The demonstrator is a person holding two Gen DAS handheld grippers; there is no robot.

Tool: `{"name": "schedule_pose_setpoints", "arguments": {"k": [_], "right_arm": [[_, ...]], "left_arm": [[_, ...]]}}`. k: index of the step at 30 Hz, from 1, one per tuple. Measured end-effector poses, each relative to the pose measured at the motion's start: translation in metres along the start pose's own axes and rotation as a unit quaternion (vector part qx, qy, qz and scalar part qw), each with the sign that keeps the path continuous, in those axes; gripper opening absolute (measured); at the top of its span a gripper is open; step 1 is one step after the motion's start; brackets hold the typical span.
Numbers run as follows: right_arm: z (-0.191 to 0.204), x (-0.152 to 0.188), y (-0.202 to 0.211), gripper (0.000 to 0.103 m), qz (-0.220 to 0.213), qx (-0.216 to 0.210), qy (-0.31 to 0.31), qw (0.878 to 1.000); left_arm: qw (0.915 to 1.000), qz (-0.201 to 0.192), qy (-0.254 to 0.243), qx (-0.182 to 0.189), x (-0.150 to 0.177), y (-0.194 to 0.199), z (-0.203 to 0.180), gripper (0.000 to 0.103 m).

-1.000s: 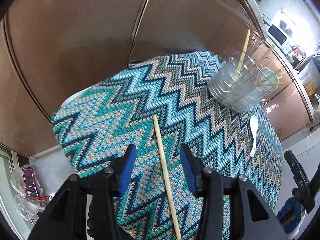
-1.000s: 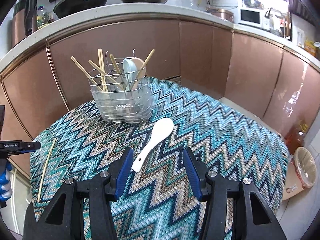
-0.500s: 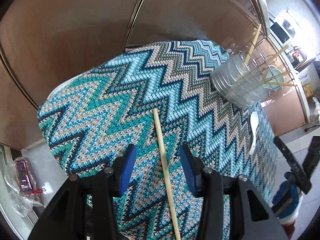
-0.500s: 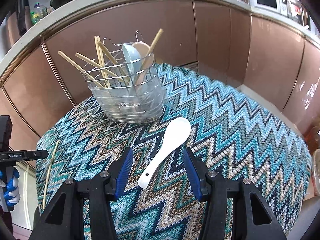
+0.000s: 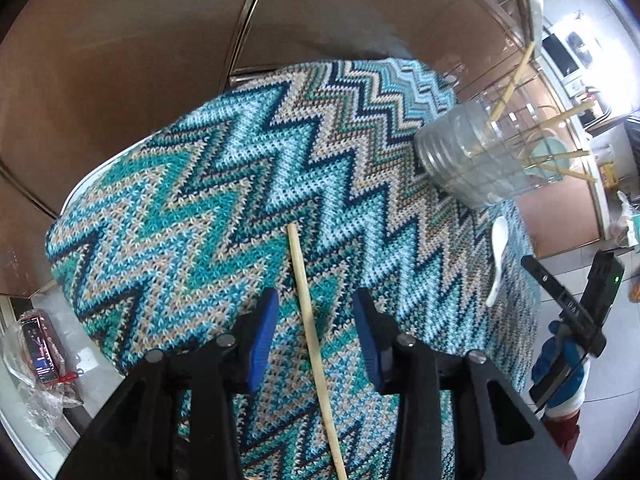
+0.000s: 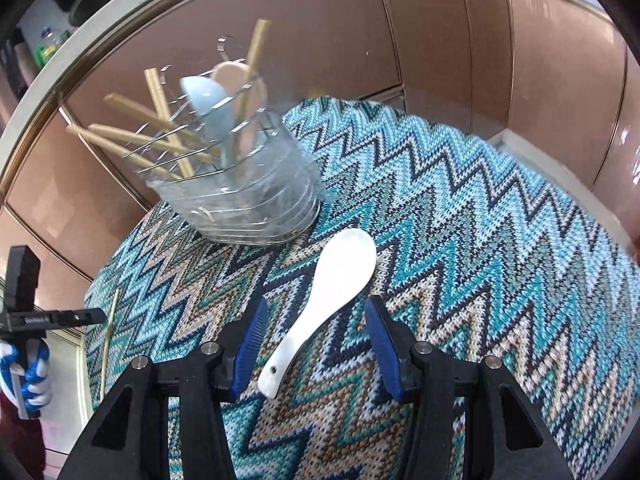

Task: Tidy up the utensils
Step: 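Grasp the last white spoon with the right tool while the left tool grasps the last chopstick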

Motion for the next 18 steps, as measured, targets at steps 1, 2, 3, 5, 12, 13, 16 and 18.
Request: {"name": "schedule_pose_setpoints", "arguments": {"k": [1,2,3,5,12,13,16,18], "right_arm": [[-0.003,-0.003,-0.003,0.043,0.005,-0.005,-0.003,1.000],[-0.006,-0.006,-0.007,0.042,0.010,-0.009,-0.007,1.000],[-0.010,-0.010,-0.011,0.040,0.017,-0.014,-0.010,1.000],[-0.017,-0.017,-0.018,0.038,0.027,-0.016,-0.016,0.999],[-0.032,-0.036,-0.041,0.030,0.057,-0.019,-0.016,0.998],[-0.033,-0.036,-0.044,0.027,0.062,-0.020,-0.014,0.998],[-0.036,-0.038,-0.053,0.014,0.074,-0.019,-0.006,0.997],[-0.034,-0.039,-0.055,0.010,0.074,-0.025,0.000,0.997]], "left_arm": [[1.0000,0.004,0.000,-0.002,-0.001,-0.002,0.000,0.031],[1.0000,0.009,0.000,-0.005,-0.002,-0.005,-0.001,0.031],[0.9999,0.012,-0.001,-0.008,-0.004,-0.007,-0.002,0.029],[0.9998,0.018,0.001,-0.012,-0.006,-0.010,-0.001,0.027],[0.9989,0.037,0.003,-0.030,-0.014,-0.017,-0.002,0.017],[0.9987,0.039,0.005,-0.032,-0.015,-0.018,-0.002,0.015],[0.9980,0.043,0.014,-0.044,-0.018,-0.020,-0.003,0.011],[0.9977,0.043,0.019,-0.050,-0.019,-0.021,-0.003,0.008]]}}
Point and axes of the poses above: each gripper's, at about its wrist camera, not at the fingertips, and y roughly against the way its jaws point, z to its left, x to its underside, the point moved 4 cm from there along -y, roughly the way its jaws point, and after that the axes turned 8 degrees about z, right-handed, at the moved point
